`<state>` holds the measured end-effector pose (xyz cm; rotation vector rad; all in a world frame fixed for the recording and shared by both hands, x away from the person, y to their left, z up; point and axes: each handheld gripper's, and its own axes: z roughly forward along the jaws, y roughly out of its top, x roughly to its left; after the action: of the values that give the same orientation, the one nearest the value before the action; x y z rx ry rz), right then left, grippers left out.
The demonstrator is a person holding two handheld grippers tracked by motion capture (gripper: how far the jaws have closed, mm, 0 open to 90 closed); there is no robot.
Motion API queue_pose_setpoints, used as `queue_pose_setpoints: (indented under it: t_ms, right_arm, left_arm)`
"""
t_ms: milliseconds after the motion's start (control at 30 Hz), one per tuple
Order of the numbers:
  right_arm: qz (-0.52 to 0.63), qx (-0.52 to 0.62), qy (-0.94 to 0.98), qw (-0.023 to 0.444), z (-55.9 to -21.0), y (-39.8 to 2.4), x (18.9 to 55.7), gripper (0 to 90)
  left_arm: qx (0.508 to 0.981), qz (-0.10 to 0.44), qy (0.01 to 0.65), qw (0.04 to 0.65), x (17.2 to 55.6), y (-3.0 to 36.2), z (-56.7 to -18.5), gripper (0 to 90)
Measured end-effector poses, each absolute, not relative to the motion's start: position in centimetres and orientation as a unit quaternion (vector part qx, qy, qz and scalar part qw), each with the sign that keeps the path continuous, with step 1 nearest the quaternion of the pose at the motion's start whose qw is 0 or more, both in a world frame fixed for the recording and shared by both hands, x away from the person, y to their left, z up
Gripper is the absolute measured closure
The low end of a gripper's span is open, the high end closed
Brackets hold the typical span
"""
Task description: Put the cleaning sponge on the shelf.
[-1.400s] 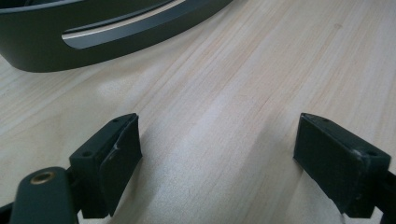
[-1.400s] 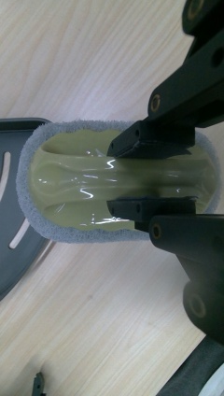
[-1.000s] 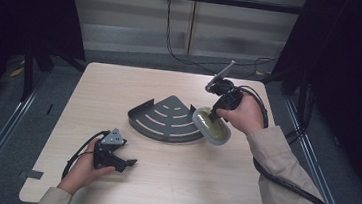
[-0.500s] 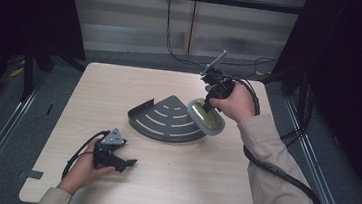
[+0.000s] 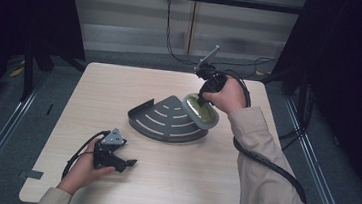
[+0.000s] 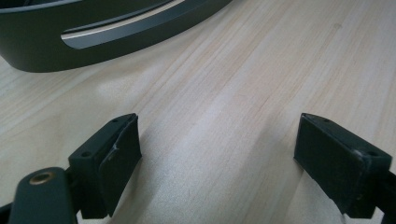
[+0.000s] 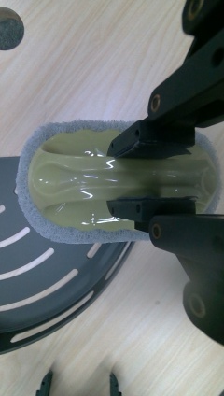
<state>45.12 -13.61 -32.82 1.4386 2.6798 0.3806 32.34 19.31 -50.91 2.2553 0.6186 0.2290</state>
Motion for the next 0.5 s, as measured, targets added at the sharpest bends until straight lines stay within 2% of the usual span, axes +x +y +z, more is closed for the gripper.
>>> queue_pose_setpoints:
  t_ms: [500]
  right_arm:
    - [0.123, 0.468, 0.875, 0.039, -33.4, -12.8, 46.3, 71.8]
  left_arm:
    - [0.885, 0.09, 0.244, 0.386, 32.3, 19.3, -50.9, 13.9]
